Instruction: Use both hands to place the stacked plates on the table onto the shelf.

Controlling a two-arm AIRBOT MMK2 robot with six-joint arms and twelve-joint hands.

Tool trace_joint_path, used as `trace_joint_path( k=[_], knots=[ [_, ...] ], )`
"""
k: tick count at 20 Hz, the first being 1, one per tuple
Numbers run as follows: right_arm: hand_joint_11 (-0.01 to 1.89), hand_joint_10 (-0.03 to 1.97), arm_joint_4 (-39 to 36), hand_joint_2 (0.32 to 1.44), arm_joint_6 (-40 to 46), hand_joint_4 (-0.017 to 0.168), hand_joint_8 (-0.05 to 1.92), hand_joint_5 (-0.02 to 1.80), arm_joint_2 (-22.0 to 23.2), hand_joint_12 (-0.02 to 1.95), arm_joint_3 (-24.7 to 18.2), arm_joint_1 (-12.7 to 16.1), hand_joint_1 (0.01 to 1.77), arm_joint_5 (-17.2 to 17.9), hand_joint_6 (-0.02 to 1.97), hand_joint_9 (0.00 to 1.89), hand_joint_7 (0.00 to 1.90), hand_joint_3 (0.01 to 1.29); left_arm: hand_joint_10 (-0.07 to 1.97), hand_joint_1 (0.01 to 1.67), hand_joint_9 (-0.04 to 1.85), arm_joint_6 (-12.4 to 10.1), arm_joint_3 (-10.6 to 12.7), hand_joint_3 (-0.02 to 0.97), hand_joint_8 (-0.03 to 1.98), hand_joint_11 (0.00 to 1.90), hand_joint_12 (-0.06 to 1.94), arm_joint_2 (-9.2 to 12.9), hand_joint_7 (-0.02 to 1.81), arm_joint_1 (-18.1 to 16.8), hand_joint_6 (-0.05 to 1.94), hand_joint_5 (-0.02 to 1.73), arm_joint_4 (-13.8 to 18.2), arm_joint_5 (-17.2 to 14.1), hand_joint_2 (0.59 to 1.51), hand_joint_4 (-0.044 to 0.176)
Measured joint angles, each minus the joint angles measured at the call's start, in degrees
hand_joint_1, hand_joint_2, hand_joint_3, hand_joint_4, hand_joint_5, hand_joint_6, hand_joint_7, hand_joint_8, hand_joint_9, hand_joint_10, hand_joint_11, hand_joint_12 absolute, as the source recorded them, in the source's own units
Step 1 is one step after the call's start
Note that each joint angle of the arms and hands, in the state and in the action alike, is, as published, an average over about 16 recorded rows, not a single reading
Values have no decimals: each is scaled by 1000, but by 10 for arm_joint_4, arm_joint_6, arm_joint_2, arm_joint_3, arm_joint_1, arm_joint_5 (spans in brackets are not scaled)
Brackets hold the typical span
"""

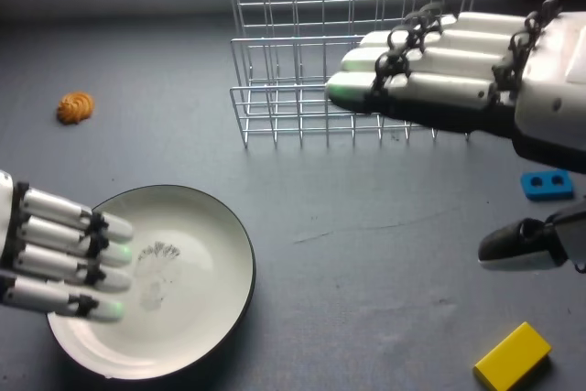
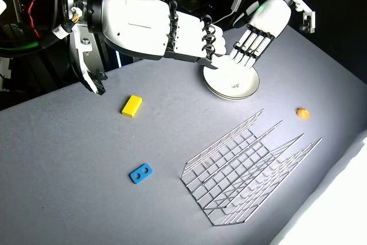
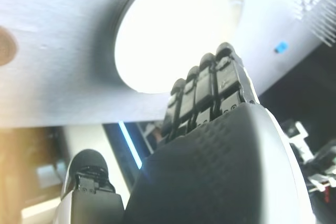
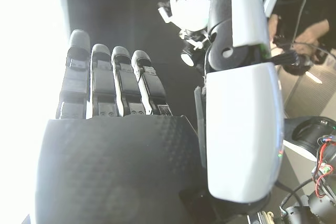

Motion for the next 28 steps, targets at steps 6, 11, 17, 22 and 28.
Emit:
trace_joint_path(
  k=[6, 11, 17, 22, 28],
  knots=[
    [14, 4, -2, 901, -8, -3, 13, 63, 2, 427, 0, -3, 1186, 14, 18, 27, 20, 18, 8, 15, 16, 11, 21, 9, -15, 14, -8, -18, 18, 28, -7, 17, -6, -9, 1079, -1],
    [14, 4, -4, 899, -13, -3, 14, 63, 5, 455, 0, -4, 1201, 20, 17, 28, 21, 18, 9, 15, 18, 17, 31, 9, -14, 14, -8, -27, 18, 46, -7, 16, -15, 11, 1076, -1],
    [13, 4, -8, 900, -16, -3, 14, 46, 9, 502, 0, -6, 1190, 23, 17, 30, 21, 18, 9, 15, 21, 18, 38, 9, -14, 14, -10, -28, 16, 66, -7, 14, -29, 49, 1072, -1],
    [13, 4, -11, 901, -15, -3, 15, 34, 14, 528, 0, -7, 1209, 30, 17, 38, 22, 19, 8, 14, 21, 17, 42, 8, -14, 13, -15, -28, 15, 83, -7, 14, -39, 67, 1070, -1],
    [13, 4, -16, 905, -10, -3, 14, 29, 17, 536, 0, -7, 1217, 38, 17, 41, 22, 19, 8, 14, 20, 17, 38, 8, -14, 13, -9, -27, 16, 104, -11, 5, -48, 73, 1072, -6]
  ],
)
